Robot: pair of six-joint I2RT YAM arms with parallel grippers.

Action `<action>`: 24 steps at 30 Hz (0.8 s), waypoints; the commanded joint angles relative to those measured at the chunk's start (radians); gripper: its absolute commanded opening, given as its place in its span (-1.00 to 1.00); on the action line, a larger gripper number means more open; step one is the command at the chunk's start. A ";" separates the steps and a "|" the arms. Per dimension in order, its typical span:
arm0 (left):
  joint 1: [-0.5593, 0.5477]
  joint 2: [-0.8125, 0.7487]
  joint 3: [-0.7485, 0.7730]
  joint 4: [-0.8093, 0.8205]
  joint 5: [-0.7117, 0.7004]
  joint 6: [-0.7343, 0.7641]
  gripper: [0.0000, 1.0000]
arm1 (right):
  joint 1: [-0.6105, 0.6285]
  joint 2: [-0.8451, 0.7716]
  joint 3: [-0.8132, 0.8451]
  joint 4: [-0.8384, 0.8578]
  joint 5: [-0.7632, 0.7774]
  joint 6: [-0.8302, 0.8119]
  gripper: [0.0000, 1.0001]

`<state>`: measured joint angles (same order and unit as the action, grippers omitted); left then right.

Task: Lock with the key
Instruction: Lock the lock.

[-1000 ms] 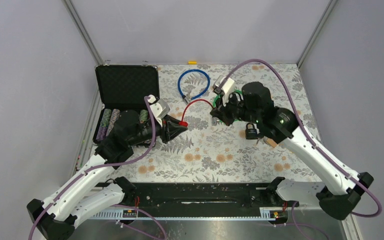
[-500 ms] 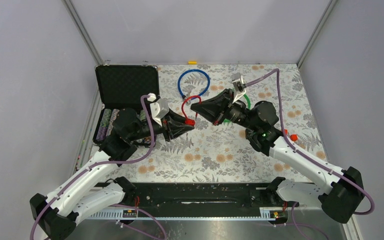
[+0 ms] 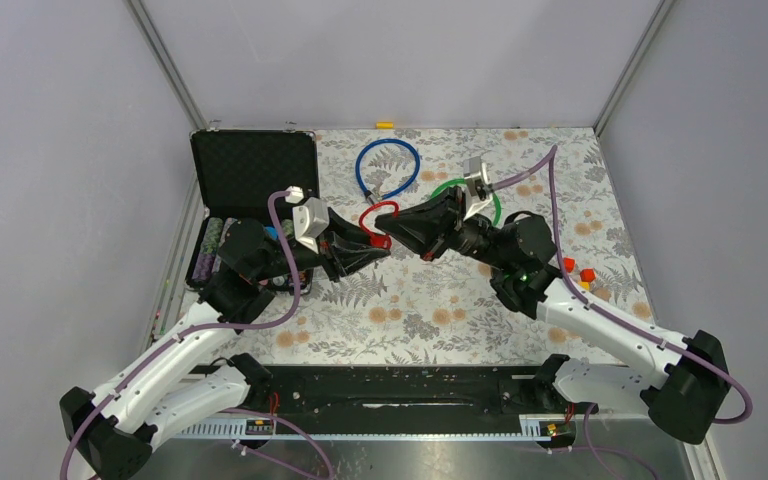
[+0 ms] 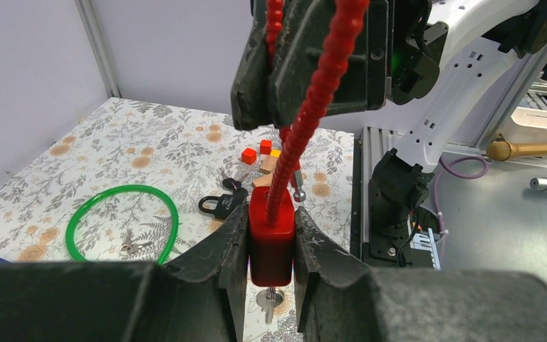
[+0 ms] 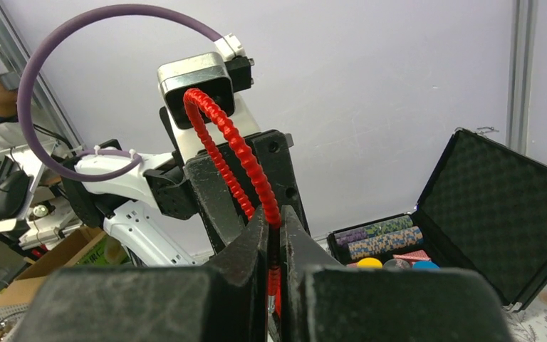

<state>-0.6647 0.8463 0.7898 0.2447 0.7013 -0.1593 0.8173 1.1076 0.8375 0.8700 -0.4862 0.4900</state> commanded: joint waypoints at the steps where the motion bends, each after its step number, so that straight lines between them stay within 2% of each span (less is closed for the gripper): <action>1: -0.002 -0.010 -0.012 0.084 0.021 -0.014 -1.00 | 0.042 -0.023 0.011 -0.009 0.020 -0.100 -1.00; 10: -0.002 -0.037 -0.023 0.069 -0.009 -0.007 -1.00 | 0.059 -0.028 0.036 -0.104 0.075 -0.146 -1.00; 24: -0.001 -0.065 -0.052 0.120 -0.100 -0.027 -1.00 | 0.082 -0.011 0.009 -0.175 0.071 -0.238 -1.00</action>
<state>-0.6647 0.8108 0.7361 0.2359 0.6708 -0.1734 0.8715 1.0931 0.8383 0.7353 -0.3859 0.3035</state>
